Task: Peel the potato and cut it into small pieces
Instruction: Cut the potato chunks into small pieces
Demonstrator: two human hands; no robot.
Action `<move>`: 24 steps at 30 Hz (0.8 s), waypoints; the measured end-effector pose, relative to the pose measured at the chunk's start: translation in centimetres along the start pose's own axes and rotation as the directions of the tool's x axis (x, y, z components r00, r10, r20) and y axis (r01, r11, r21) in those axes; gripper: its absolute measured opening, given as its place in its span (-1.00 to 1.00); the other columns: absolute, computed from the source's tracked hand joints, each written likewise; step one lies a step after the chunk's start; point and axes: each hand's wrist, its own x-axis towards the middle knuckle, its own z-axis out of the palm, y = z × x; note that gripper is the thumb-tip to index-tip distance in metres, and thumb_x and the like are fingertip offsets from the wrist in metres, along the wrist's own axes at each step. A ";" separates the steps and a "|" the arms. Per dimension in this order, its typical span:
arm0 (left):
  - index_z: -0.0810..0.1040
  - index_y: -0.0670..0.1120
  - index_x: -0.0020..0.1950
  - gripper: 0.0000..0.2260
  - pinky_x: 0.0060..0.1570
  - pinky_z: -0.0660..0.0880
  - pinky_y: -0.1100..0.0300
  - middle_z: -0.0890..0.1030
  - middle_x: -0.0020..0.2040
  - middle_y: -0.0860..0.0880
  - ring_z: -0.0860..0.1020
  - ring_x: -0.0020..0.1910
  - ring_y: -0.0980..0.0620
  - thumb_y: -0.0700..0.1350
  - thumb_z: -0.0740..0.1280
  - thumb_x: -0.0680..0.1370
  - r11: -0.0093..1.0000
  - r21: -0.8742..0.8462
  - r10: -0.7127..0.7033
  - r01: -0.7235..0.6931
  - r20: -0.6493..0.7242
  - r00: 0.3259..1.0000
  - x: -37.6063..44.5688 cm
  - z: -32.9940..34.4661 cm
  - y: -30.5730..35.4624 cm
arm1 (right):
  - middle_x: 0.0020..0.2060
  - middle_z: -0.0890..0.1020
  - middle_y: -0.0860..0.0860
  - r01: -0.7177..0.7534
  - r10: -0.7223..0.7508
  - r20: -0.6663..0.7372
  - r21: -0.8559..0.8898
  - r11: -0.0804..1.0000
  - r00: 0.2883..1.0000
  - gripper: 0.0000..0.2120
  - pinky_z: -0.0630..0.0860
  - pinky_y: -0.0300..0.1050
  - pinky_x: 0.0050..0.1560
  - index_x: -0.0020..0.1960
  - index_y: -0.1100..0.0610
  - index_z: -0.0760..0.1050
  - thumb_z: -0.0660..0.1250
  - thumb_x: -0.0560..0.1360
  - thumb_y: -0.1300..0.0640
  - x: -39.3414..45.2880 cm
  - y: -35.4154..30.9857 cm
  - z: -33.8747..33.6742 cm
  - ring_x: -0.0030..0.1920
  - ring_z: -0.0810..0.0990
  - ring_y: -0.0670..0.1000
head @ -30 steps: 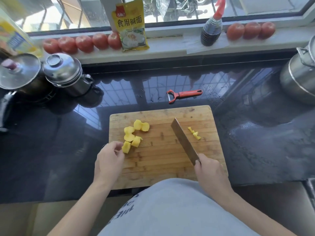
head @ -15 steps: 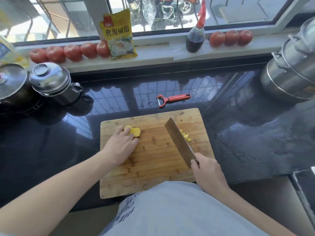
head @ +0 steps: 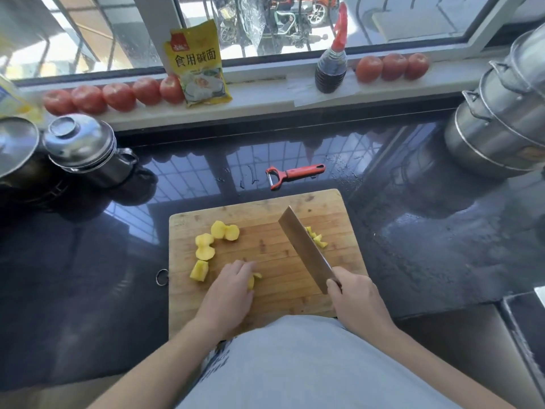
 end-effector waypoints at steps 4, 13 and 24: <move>0.38 -0.01 0.52 -0.41 0.42 0.41 0.06 0.52 0.31 0.09 0.46 0.37 0.02 -0.22 0.50 0.54 0.863 -0.334 -0.430 0.380 -0.090 0.898 -2.1 1.3 -1.2 | -0.44 0.48 -0.06 0.064 -0.061 0.073 -0.031 0.997 0.995 -0.66 0.43 0.05 -0.34 -0.31 -0.05 0.23 0.18 0.62 0.11 0.0 -0.1 0.3 -0.37 0.50 0.04; 0.55 -0.08 0.29 -0.60 0.15 0.52 0.03 0.46 0.11 0.08 0.54 0.05 -0.01 -0.22 0.56 0.49 0.824 -0.378 -0.506 0.422 -0.157 0.848 -4.6 2.3 -3.1 | -0.39 0.38 -0.06 0.353 -0.229 0.413 -0.255 0.900 0.882 -0.78 0.24 -0.04 -0.36 -0.20 0.03 0.24 0.17 0.61 0.10 0.3 -0.6 2.3 -0.26 0.46 0.13; 0.61 -0.07 0.33 -0.68 0.05 0.38 0.27 0.49 0.11 0.11 0.55 -0.05 0.09 -0.16 0.49 0.57 0.882 -0.318 -0.392 0.347 -0.088 0.916 -0.2 2.3 1.5 | -0.35 0.56 0.00 -0.006 -0.002 -0.043 -0.184 0.983 0.999 -0.82 0.56 0.03 -0.28 -0.11 0.08 0.46 0.17 0.63 0.09 0.9 2.1 -1.3 -0.31 0.57 0.11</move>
